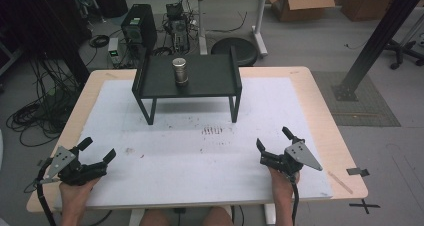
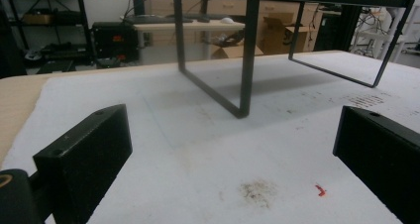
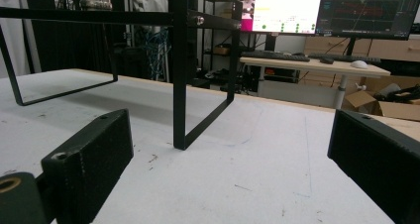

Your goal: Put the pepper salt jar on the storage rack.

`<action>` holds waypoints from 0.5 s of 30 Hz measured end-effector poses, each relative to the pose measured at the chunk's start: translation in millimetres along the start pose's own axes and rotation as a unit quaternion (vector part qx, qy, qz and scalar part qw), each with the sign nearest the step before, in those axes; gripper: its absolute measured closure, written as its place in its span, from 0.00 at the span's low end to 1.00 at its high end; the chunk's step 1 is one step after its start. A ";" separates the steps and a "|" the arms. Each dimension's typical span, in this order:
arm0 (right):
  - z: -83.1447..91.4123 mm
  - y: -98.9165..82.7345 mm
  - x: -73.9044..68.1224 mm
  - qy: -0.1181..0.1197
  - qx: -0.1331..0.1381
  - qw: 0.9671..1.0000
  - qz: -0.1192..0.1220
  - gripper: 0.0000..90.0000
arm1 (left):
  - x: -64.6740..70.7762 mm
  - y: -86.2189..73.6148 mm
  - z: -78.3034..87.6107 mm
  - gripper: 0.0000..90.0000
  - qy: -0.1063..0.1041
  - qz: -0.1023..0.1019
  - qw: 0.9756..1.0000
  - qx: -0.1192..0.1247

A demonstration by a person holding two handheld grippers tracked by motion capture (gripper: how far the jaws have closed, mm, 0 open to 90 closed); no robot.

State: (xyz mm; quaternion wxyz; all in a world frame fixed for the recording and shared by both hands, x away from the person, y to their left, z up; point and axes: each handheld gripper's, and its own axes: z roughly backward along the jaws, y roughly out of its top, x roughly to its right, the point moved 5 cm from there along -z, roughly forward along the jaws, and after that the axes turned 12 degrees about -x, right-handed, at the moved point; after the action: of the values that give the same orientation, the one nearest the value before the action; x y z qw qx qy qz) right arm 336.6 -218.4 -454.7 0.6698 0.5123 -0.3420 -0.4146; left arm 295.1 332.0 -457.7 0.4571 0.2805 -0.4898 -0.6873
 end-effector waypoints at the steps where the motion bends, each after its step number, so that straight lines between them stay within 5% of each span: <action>1: 0.0 0.0 0.0 0.000 0.000 1.000 0.000 0.04 | 0.1 0.0 -0.2 0.02 0.001 0.000 1.000 -0.002; 15: 0.4 0.0 0.0 0.000 0.002 1.000 0.000 0.04 | 1.3 -0.5 2.2 0.02 0.006 -0.006 1.000 0.012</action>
State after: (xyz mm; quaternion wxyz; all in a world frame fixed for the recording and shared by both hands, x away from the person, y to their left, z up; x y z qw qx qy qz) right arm 336.3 -218.5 -454.5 0.6688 0.5136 -0.3430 -0.4140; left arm 292.6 331.8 -457.3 0.4528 0.2925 -0.4937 -0.6824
